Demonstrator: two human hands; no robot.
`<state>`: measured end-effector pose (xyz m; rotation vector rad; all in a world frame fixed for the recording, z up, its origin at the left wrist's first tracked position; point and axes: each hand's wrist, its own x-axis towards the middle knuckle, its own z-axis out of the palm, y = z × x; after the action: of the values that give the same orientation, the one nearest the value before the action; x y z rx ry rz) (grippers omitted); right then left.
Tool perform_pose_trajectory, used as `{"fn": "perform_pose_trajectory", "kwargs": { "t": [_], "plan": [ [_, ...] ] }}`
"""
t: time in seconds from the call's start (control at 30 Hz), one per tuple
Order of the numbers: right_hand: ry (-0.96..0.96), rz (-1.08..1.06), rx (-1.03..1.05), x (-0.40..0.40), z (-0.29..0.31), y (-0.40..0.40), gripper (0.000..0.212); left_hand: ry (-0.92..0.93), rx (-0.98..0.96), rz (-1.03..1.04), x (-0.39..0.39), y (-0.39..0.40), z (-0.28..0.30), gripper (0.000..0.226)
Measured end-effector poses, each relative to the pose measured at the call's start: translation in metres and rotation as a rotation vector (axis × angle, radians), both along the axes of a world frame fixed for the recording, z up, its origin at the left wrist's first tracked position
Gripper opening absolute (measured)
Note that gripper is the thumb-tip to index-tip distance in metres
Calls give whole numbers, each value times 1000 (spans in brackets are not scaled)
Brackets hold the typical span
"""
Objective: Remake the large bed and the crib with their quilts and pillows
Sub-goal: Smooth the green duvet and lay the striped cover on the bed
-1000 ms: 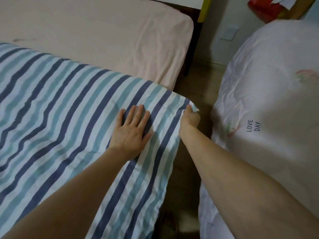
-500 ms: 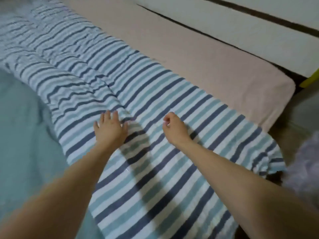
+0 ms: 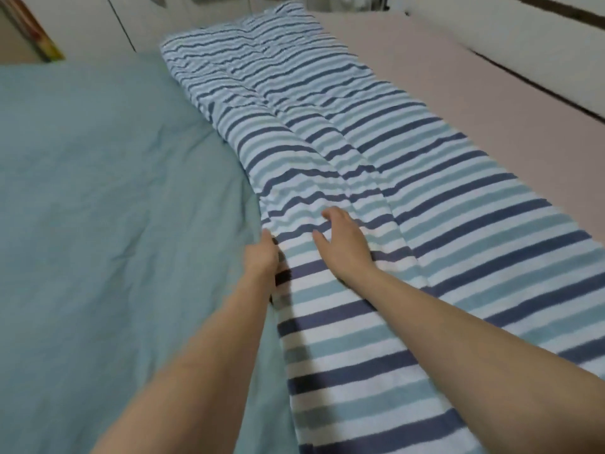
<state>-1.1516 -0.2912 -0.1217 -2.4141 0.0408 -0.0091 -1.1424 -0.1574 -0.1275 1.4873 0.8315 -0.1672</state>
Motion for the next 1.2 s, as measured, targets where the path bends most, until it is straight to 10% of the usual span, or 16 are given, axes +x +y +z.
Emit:
{"fn": "perform_pose_trajectory", "kwargs": {
  "t": [0.17,0.3,0.47,0.7,0.8,1.03,1.2],
  "plan": [
    [15,30,-89,27,-22,10,55,53,-209,33,28,10,5,40],
    [-53,129,-29,27,-17,29,58,-471,269,269,14,20,32,14],
    [170,325,-330,14,-31,50,58,137,394,3,-24,75,-29,21],
    [-6,256,-150,15,-29,78,53,-424,499,-47,-20,66,11,17],
    [34,355,-279,6,-32,71,54,-151,567,75,-36,72,-9,22],
    [150,263,-253,-38,-29,46,55,36,53,-69,-87,33,-7,40],
    [171,194,-322,-113,-21,19,56,4,27,-198,-149,28,-18,25]
  ]
}}
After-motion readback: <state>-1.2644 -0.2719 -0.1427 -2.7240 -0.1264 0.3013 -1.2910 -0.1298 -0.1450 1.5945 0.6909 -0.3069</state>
